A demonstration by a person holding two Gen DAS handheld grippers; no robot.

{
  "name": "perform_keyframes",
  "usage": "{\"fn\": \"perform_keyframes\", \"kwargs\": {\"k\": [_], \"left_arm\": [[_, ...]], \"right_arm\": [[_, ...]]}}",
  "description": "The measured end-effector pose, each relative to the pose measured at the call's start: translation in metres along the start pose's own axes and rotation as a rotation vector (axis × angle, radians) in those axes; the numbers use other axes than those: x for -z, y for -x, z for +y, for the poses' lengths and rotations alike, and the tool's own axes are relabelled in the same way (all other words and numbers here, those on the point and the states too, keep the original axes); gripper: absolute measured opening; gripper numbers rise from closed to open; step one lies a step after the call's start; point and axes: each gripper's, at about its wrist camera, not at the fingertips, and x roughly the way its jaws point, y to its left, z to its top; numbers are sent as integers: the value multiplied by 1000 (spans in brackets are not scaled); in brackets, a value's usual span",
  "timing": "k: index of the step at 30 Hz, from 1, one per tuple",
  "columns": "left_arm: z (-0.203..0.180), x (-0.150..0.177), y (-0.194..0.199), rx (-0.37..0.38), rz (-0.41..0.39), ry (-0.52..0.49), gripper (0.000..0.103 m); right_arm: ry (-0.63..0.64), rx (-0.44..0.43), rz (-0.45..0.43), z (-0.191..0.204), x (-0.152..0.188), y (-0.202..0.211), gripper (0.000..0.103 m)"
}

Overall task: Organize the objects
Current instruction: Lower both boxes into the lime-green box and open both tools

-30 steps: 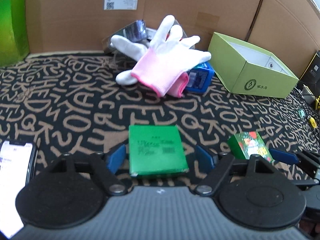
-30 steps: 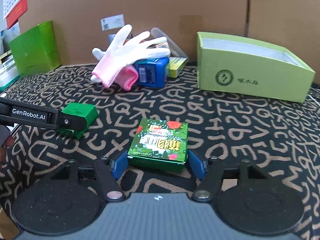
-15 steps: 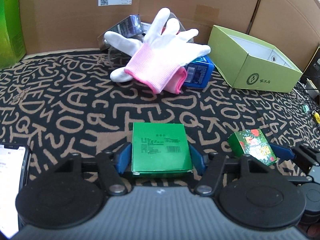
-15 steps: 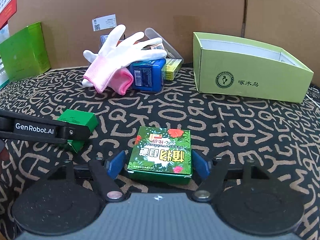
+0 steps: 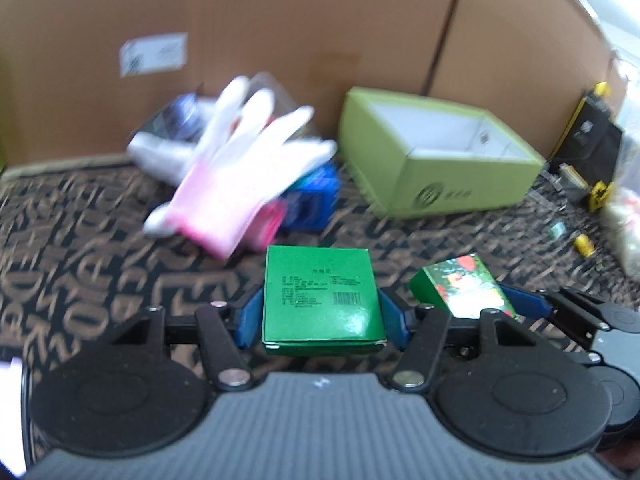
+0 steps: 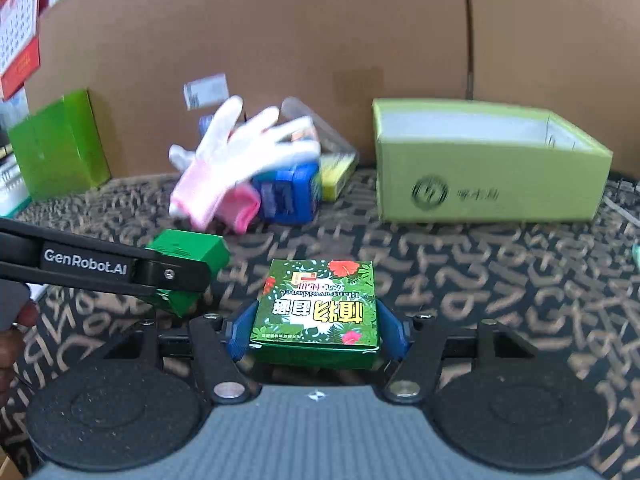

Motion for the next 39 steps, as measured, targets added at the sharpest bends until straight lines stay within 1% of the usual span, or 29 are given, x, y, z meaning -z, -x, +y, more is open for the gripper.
{"fn": "perform_keyframes", "kwargs": {"k": [5,9,11,13,16,19,24,27,28,29,30,31,32,34,36,39], "left_arm": [[-33,-50,-1,93,-71,-55,61],[-56,-98,-15,147,-110,-62,61],[-66,-121,-35,154,-99,-53,61],[-73,-140,-59,170,-88,-32,61],[-78,-161,-105,171,-43,16,61],[-80,-170,-149,181,16,53,61],[-87,-172,-198,130,58,5,61],[-86,-168,-213,135,65,2,62],[-85,-167,-215,133,53,3,65],[-85,-167,-216,136,38,-1,77],[-84,-165,-216,144,17,-6,93],[-84,-164,-214,137,-1,-4,99],[-84,-163,-211,137,-23,-7,103],[-86,-162,-205,134,-36,-22,103],[-89,-164,-196,127,-36,-35,103],[-92,-162,-173,135,-80,-58,103]], "right_arm": [[24,6,-84,-26,-35,11,67],[56,67,-148,-53,-71,6,67],[67,112,-168,-66,-89,-4,67],[72,140,-174,-81,-108,-19,67],[91,190,-149,-101,-125,-47,67],[99,236,-95,-117,-134,-83,67],[44,205,34,-145,-140,-134,67],[38,200,84,-151,-140,-155,67],[39,199,93,-152,-140,-159,67],[40,195,102,-152,-139,-164,67],[41,192,111,-151,-139,-167,67],[44,191,127,-150,-138,-172,67],[53,190,145,-149,-137,-176,71],[84,206,171,-146,-134,-182,79],[111,234,174,-143,-131,-182,80],[101,244,137,-140,-133,-166,80]]}}
